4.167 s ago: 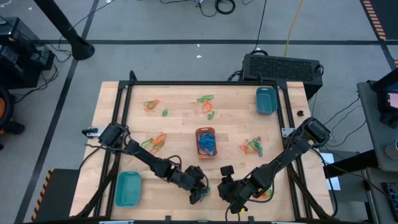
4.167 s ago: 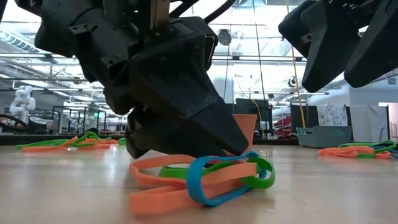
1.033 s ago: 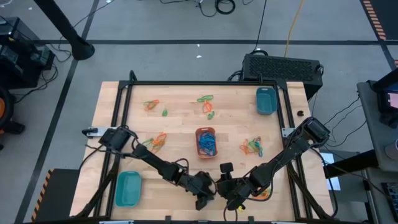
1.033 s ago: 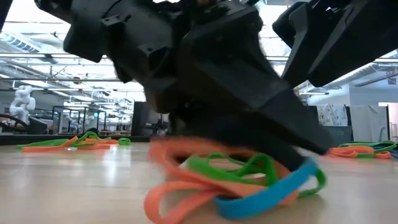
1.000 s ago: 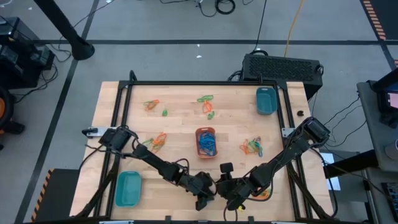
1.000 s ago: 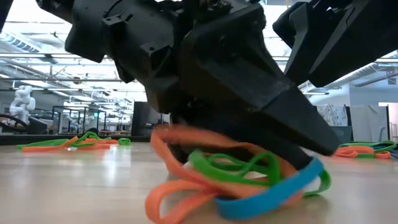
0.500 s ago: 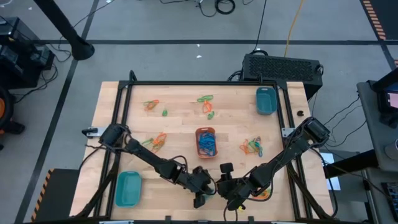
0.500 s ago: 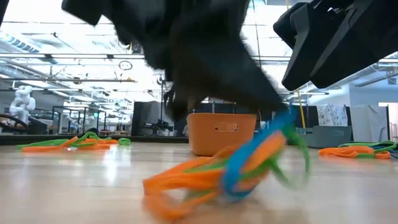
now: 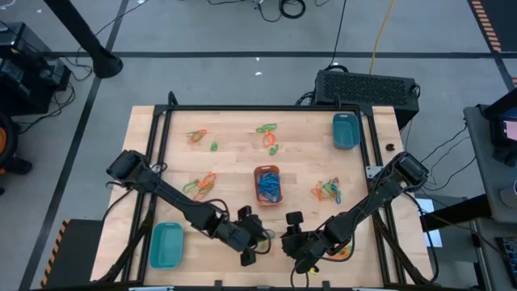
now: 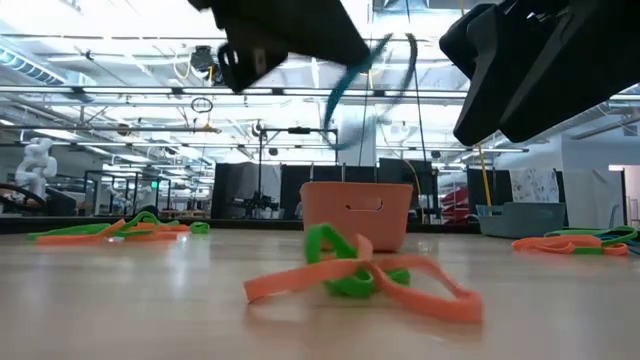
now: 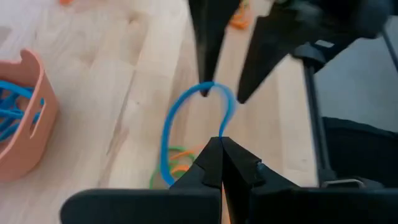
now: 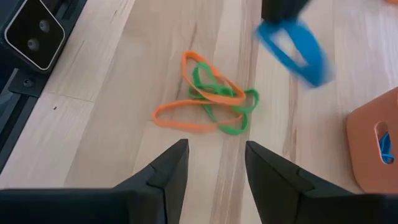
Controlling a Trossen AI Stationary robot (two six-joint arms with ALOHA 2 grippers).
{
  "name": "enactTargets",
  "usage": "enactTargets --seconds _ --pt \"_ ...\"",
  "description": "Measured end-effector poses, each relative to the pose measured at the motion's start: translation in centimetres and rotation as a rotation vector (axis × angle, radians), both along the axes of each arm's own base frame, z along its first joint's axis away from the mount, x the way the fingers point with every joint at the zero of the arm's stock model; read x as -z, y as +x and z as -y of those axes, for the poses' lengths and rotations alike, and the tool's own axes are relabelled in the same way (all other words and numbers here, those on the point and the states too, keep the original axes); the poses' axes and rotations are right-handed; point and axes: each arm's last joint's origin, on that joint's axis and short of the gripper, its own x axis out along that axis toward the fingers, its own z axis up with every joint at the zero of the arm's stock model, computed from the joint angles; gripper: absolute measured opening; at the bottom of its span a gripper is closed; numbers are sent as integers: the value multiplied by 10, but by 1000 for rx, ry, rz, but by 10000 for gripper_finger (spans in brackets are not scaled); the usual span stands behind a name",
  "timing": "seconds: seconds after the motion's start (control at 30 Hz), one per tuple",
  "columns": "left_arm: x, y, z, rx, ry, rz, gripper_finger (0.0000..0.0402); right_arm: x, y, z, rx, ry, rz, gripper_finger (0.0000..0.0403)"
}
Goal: Sort rubber bands into baskets
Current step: Put the blue rubber band into the orange bin
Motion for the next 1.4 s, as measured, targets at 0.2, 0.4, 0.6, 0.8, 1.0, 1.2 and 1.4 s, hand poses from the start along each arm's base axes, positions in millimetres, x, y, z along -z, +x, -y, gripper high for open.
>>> enactTargets --seconds 0.2,0.4,0.6,0.8,1.0,1.2,1.4 --pt "-1 -5 -3 -45 65 -19 1 0 0 0 0 1 2 151" --pt "1 6 -31 -95 131 -53 0 0 0 0 0 0 2 151" --pt "-2 21 -80 -161 180 -72 0 0 0 0 0 0 1 151" --pt "-3 32 -127 -187 146 -99 0 0 0 0 1 -4 -4 151" --pt "2 31 -157 -226 125 -183 0 0 0 0 1 -5 -5 151" --pt "4 29 -164 -237 129 -217 5 0 0 0 0 -5 -5 151" --pt "4 28 -162 -228 137 -225 43 0 0 0 0 -5 -5 151"
